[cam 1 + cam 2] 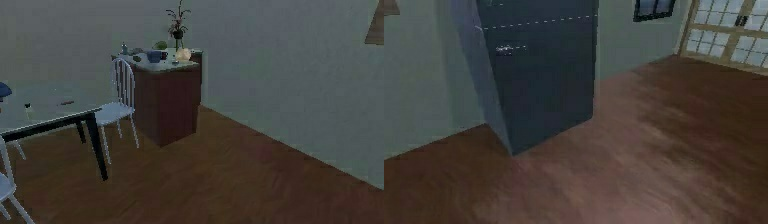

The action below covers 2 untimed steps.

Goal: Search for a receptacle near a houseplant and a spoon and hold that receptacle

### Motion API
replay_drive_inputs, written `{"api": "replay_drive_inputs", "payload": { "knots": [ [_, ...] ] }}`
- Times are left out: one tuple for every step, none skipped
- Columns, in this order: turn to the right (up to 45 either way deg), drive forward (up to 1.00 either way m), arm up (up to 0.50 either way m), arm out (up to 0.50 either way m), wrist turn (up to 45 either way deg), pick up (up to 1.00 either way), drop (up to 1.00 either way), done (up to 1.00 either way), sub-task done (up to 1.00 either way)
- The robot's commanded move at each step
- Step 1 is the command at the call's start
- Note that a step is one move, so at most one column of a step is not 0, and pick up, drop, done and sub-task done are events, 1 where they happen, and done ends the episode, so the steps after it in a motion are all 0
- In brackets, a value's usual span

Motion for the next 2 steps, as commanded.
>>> {"api": "replay_drive_inputs", "payload": {
  "knots": [
    [-3.0, 0.00, 0.00, 0.00, 0.0, 0.00, 0.00, 0.00, 0.00],
    [0.0, 1.00, 0.00, 0.00, 0.0, 0.00, 0.00, 0.00, 0.00]
  ]
}}
